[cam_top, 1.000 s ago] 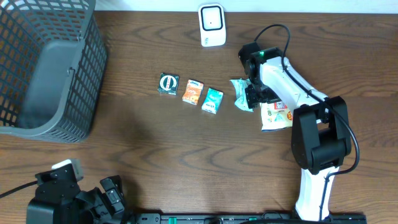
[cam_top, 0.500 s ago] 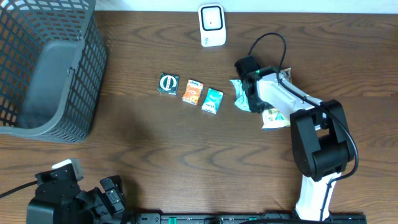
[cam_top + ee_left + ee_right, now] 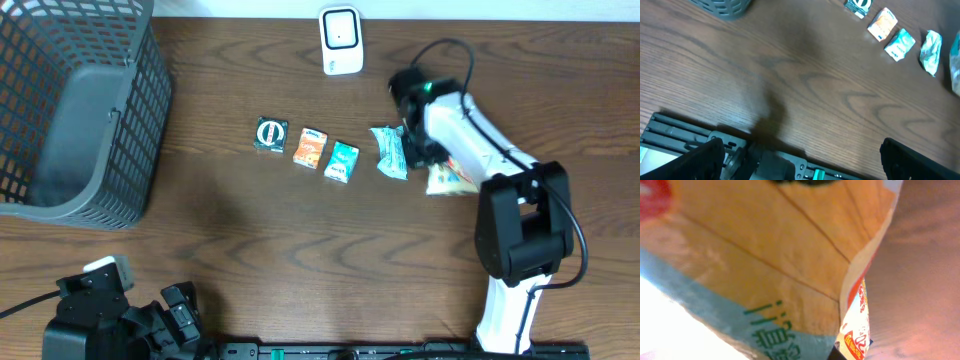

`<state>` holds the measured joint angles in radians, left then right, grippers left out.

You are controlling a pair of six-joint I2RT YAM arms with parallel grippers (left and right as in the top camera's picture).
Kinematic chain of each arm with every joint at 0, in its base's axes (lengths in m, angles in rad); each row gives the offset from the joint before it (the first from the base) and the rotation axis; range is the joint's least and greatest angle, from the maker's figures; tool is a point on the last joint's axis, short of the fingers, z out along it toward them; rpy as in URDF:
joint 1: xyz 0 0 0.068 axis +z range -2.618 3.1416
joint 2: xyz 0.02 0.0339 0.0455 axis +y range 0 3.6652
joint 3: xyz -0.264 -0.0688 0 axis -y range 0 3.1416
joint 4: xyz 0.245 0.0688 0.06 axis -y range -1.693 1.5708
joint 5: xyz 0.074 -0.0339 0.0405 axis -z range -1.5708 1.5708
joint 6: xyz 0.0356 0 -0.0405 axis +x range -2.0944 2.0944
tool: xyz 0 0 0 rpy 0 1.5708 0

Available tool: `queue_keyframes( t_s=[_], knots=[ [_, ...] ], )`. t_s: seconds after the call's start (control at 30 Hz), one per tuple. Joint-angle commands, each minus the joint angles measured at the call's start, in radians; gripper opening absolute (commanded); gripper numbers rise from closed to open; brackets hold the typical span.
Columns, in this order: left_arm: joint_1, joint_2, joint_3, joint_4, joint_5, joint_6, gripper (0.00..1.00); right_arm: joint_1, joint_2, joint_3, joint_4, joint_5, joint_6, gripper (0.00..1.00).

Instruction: Scan the item barcode

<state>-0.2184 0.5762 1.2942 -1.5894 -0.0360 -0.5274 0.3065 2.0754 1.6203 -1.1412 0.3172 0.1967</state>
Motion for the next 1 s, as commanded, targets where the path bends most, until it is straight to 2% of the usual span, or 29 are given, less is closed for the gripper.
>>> queue_keyframes(
  t_s=[0.0, 0.2, 0.37, 0.6, 0.7, 0.73, 0.83, 0.9, 0.97],
  knots=[
    [0.004, 0.001, 0.000, 0.000, -0.006, -0.009, 0.98, -0.058, -0.014, 0.150, -0.071, -0.383, -0.168, 0.01],
    [0.004, 0.001, 0.000, 0.000, -0.006, -0.009, 0.98, -0.209, -0.013, 0.172, -0.074, -1.011, -0.324, 0.01],
    [0.004, 0.001, 0.000, 0.000, -0.006, -0.009, 0.98, -0.315, -0.013, 0.087, -0.077, -1.368, -0.462, 0.01],
    [0.004, 0.001, 0.000, 0.000, -0.006, -0.009, 0.98, -0.469, -0.012, -0.116, 0.017, -1.399, -0.464, 0.01],
    [0.004, 0.001, 0.000, 0.000, -0.006, -0.009, 0.98, -0.528, -0.012, -0.195, 0.087, -1.298, -0.422, 0.04],
    [0.004, 0.001, 0.000, 0.000, -0.006, -0.009, 0.98, -0.568, -0.012, -0.201, 0.094, -1.170, -0.348, 0.10],
    [0.004, 0.001, 0.000, 0.000, -0.006, -0.009, 0.98, -0.628, -0.013, -0.173, 0.081, -1.081, -0.246, 0.35],
    [0.004, 0.001, 0.000, 0.000, -0.006, -0.009, 0.98, -0.661, -0.013, -0.130, 0.044, -1.072, -0.241, 0.47],
    [0.004, 0.001, 0.000, 0.000, -0.006, -0.009, 0.98, -0.690, -0.013, -0.060, -0.024, -1.048, -0.241, 0.52]
  ],
)
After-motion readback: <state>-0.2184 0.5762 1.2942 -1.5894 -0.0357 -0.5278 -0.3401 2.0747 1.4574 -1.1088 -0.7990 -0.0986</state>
